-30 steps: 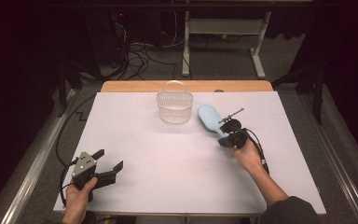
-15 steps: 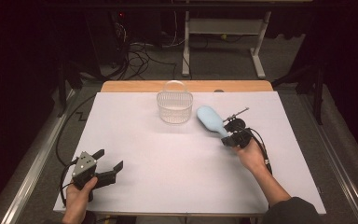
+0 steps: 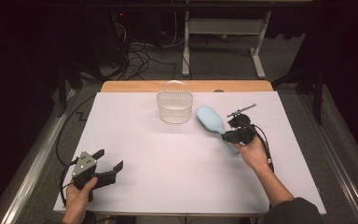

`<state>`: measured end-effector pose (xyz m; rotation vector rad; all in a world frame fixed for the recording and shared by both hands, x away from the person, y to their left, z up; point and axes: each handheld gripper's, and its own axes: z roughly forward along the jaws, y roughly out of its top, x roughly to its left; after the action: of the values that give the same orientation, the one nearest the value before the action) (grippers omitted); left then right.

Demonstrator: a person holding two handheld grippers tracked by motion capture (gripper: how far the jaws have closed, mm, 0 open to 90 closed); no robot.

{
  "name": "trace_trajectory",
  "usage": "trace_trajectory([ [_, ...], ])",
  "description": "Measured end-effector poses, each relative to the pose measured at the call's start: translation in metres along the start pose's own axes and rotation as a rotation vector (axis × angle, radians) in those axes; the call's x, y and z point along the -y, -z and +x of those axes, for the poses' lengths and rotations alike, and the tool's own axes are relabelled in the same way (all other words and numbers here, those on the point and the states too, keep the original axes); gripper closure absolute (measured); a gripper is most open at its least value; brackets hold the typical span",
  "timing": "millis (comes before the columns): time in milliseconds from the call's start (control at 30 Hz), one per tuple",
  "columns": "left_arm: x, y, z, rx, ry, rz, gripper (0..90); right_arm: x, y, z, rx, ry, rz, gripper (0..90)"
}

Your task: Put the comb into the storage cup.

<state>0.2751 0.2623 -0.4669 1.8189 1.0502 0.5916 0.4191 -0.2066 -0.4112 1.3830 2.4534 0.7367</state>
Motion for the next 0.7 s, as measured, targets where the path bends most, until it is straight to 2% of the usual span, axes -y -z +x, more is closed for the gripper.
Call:
trace_trajectory([
  [67, 0.0, 0.0, 0.0, -0.001, 0.001, -0.001, 15.4, -0.001, 0.001, -0.001, 0.005, -0.004, -0.004, 71.7],
  [100, 0.0, 0.0, 0.0, -0.001, 0.002, -0.001, 15.4, -0.005, 0.002, -0.004, 0.017, -0.002, -0.01, 67.8],
  [200, 0.0, 0.0, 0.0, 0.0, 0.001, -0.001, 15.3, -0.007, 0.003, -0.004, 0.025, -0.006, -0.013, 64.0],
  [233, 0.0, 0.0, 0.0, 0.001, 0.0, 0.0, 15.3, -0.01, 0.001, -0.005, 0.036, -0.009, -0.016, 59.4],
  [300, 0.0, 0.0, 0.0, 0.001, 0.0, -0.001, 15.4, -0.012, -0.002, -0.004, 0.046, -0.008, -0.005, 57.3],
  [700, 0.0, 0.001, 0.0, -0.001, -0.001, -0.002, 15.4, -0.021, -0.024, -0.009, 0.081, -0.013, 0.064, 51.6],
])
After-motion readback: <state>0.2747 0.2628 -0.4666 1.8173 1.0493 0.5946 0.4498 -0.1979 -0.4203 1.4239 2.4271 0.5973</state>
